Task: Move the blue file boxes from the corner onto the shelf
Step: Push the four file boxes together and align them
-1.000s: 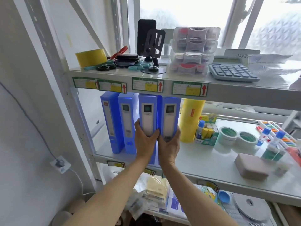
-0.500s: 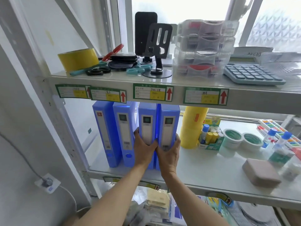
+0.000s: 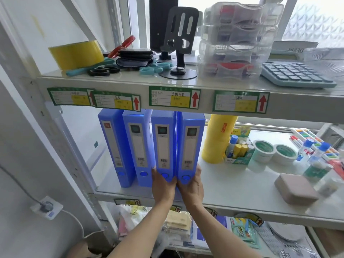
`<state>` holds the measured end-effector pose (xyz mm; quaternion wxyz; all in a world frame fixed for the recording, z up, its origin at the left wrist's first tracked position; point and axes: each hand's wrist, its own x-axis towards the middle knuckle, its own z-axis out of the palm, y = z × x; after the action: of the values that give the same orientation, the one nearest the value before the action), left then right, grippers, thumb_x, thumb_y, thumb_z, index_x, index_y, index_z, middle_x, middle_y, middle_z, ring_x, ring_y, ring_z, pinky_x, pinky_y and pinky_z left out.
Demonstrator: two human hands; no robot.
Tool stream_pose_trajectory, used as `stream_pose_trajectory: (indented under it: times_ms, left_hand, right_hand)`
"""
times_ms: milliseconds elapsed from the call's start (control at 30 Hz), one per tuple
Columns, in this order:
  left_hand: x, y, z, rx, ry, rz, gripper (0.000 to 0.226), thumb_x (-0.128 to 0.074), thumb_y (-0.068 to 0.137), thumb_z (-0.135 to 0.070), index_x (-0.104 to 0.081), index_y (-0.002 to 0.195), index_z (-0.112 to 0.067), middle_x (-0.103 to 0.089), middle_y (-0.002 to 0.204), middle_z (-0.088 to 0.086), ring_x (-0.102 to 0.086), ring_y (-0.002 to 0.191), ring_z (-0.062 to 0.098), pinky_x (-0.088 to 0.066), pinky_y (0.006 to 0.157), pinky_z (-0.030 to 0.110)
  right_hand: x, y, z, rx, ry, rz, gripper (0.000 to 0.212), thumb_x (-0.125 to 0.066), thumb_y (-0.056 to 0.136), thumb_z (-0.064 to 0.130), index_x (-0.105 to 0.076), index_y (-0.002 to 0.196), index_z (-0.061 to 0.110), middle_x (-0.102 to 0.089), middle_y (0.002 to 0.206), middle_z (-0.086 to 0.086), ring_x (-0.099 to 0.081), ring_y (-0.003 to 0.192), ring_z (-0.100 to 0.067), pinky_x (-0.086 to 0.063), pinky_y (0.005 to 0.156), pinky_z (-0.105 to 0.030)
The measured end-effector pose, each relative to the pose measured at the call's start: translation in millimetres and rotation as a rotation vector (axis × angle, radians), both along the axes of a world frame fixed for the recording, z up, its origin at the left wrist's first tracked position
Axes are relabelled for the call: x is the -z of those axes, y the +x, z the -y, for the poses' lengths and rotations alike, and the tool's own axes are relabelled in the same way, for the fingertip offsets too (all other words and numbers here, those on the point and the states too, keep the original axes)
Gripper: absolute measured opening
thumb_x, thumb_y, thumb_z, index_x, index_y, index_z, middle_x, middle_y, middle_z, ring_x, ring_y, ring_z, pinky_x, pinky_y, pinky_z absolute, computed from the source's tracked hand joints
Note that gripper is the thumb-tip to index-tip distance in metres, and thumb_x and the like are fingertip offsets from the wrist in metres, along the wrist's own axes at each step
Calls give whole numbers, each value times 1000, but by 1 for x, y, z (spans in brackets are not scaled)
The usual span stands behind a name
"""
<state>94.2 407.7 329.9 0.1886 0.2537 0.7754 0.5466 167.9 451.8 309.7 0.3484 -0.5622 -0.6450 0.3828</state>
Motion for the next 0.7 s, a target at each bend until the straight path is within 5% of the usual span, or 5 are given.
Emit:
stream_pose_trajectory:
  times_ms: [200,367,533,700]
  left_hand:
    - [4,-9,-1,32,-18,6,61,-73,79,-23,-41,131,-13,-59,111,-4,-64,107,26,-44,71,27]
    - [15,-17,-1,89,17,27,52,-67,82,-16,-41,127,-19,-62,116,-2,-66,104,23,-50,67,18]
    - [14,-19,-4,126,26,22,53,-65,82,-15,-41,128,-20,-57,119,-1,-61,111,23,-57,88,41]
    - [13,-14,16,172,-62,-151,54,-60,86,-18,-44,138,-17,-55,133,0,-54,125,22,-53,97,36]
  right_hand:
    - [2,-5,5,-40,38,-13,79,-76,72,41,-35,139,33,-60,121,14,-66,101,-19,-55,77,-34]
    - [4,-5,11,-86,65,-30,85,-79,74,37,-32,144,31,-57,131,12,-62,108,-16,-54,82,-33]
    - [3,-6,10,-105,55,-50,88,-78,72,40,-29,145,33,-53,133,11,-60,113,-14,-56,86,-37]
    - [10,-2,6,-110,37,-43,106,-77,64,49,-18,150,35,-46,146,6,-52,129,-18,-52,97,-44]
